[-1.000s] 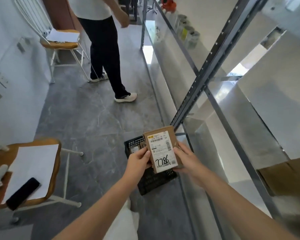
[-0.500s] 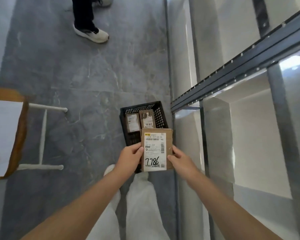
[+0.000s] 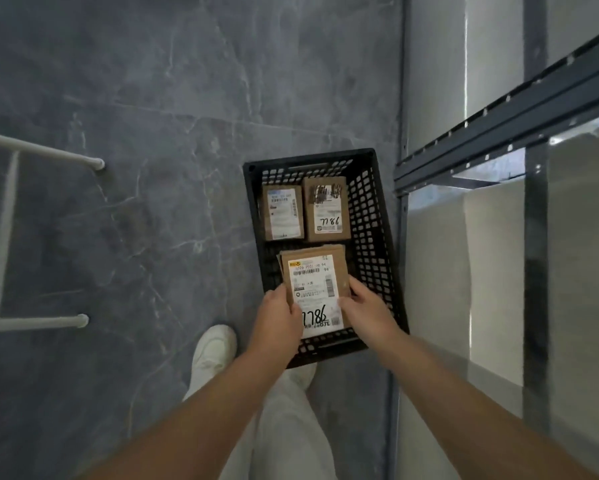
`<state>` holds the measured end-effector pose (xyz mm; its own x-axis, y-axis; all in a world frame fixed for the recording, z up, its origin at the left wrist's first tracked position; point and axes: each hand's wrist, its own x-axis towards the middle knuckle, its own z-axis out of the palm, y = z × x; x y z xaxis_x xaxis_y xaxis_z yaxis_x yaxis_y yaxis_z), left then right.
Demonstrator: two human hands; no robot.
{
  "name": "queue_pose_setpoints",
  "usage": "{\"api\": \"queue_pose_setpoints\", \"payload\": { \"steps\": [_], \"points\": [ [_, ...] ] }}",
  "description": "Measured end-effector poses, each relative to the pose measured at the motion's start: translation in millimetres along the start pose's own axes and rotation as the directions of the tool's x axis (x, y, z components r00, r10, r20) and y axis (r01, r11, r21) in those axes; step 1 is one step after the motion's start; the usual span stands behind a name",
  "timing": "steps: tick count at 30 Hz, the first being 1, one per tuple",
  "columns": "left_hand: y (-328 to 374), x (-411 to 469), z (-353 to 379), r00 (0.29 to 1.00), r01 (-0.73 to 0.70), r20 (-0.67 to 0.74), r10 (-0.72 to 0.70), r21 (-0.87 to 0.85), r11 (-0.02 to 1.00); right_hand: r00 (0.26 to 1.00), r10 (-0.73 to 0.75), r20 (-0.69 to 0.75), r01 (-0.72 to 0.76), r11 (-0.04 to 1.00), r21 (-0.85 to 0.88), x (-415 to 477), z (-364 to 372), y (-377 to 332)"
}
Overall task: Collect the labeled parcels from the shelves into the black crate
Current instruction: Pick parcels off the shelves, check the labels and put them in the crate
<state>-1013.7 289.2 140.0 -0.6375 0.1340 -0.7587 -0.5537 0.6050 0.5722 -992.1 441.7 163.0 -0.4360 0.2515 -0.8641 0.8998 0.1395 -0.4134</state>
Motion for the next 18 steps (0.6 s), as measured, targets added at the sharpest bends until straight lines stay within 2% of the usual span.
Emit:
{"api": "queue_pose_setpoints", "payload": {
  "steps": [4, 8, 12, 17, 18],
  "points": [
    [-20.0, 53.1, 44.4, 0.999, 0.01, 0.039, -0.007, -0.069, 0.998, 1.0, 0.019, -0.01, -0.019, 0.998, 0.062, 73.7, 6.5, 37.8],
    [-42.3, 95.0, 85.2, 0.993, 0.111, 0.061, -0.105, -0.087, 0.99, 0.998, 0.031, -0.054, -0.026, 0.995, 0.098, 132.5, 21.7, 71.2],
    [-50.4, 132.1, 97.9, 0.975, 0.221, -0.011, -0.222, -0.051, 0.974, 1.0, 0.003, -0.023, -0.001, 0.993, 0.114, 179.3, 48.8, 90.5],
    [-63.5, 171.1, 97.4, 0.977, 0.179, -0.135, -0.166, 0.096, 0.979, 0.999, -0.042, -0.03, 0.046, 0.983, 0.18, 222.1, 71.4, 81.7],
    [-67.8, 174.1, 98.1, 0.973, 0.181, -0.158, -0.166, 0.081, 0.98, 0.998, -0.05, -0.023, 0.053, 0.982, 0.181, 226.4, 74.7, 79.0]
  ]
}}
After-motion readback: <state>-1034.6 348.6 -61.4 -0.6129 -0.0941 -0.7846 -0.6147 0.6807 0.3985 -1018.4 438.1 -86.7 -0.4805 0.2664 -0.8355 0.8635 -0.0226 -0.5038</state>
